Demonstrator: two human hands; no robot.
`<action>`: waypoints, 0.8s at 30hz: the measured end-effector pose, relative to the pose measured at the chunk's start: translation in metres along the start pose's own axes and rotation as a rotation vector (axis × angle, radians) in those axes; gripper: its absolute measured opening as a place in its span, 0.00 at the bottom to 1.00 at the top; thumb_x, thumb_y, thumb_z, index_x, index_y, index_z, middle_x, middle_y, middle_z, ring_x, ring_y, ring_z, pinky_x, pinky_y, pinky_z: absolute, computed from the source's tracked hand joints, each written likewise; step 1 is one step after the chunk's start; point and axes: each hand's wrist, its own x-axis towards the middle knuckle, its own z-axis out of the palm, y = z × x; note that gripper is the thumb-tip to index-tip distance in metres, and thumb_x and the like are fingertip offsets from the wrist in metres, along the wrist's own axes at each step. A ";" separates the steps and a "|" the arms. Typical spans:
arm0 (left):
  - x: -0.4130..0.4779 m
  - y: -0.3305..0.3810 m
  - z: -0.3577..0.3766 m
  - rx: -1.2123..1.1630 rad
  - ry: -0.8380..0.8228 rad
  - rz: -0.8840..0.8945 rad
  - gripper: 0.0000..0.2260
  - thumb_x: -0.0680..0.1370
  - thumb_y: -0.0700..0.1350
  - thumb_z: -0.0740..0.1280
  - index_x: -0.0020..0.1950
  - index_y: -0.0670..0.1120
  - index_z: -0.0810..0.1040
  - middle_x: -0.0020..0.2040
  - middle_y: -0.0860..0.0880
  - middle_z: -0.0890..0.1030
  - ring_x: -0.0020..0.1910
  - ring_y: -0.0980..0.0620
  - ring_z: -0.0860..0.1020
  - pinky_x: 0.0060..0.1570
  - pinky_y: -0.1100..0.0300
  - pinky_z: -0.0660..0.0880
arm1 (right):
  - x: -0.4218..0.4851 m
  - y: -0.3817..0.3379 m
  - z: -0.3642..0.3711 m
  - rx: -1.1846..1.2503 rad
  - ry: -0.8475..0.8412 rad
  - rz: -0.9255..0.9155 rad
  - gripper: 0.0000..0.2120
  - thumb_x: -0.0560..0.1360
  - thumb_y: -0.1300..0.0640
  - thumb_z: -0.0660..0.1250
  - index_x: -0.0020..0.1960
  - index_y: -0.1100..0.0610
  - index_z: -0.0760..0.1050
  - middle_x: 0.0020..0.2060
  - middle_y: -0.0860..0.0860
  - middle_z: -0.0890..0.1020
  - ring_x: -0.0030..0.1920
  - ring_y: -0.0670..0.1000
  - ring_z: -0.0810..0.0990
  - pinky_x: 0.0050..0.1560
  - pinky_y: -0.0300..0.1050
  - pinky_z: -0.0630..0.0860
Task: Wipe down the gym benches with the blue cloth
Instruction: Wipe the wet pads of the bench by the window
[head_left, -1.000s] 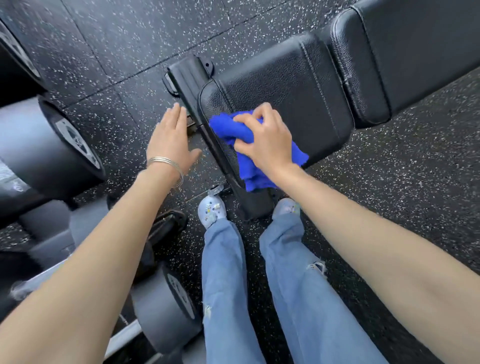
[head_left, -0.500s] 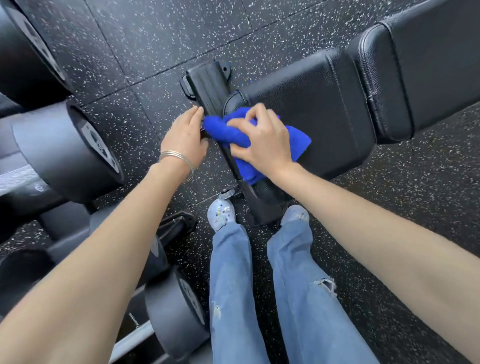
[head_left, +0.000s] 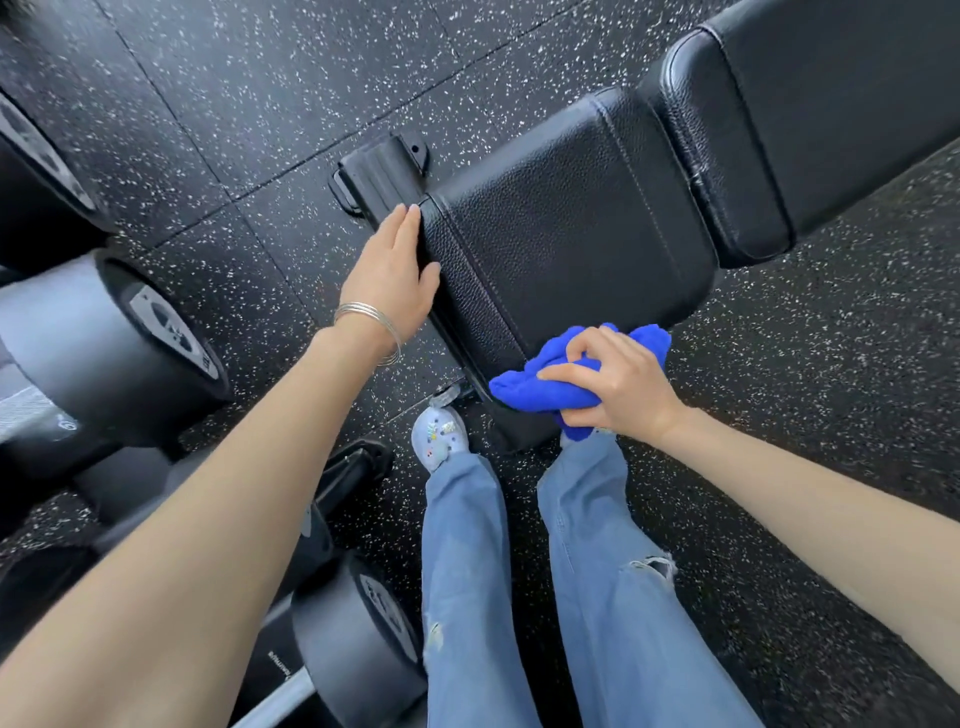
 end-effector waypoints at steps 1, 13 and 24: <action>0.001 0.004 0.001 0.011 -0.001 0.006 0.28 0.80 0.46 0.59 0.77 0.40 0.52 0.77 0.43 0.54 0.77 0.47 0.53 0.75 0.57 0.50 | -0.002 0.001 -0.002 0.010 0.010 0.083 0.16 0.63 0.51 0.67 0.50 0.46 0.75 0.41 0.51 0.74 0.36 0.53 0.73 0.37 0.42 0.70; 0.014 0.037 0.007 0.088 0.008 -0.028 0.35 0.78 0.54 0.63 0.77 0.40 0.50 0.77 0.40 0.50 0.77 0.42 0.49 0.76 0.53 0.46 | 0.036 0.007 -0.018 0.172 0.334 1.108 0.18 0.70 0.53 0.69 0.60 0.50 0.75 0.54 0.51 0.72 0.52 0.52 0.75 0.48 0.47 0.72; 0.018 0.041 0.006 0.170 -0.018 -0.032 0.36 0.78 0.52 0.64 0.77 0.39 0.50 0.77 0.38 0.51 0.76 0.42 0.50 0.75 0.53 0.47 | 0.109 0.033 -0.027 0.137 0.250 0.773 0.18 0.66 0.52 0.71 0.56 0.48 0.79 0.49 0.52 0.74 0.49 0.54 0.75 0.45 0.48 0.73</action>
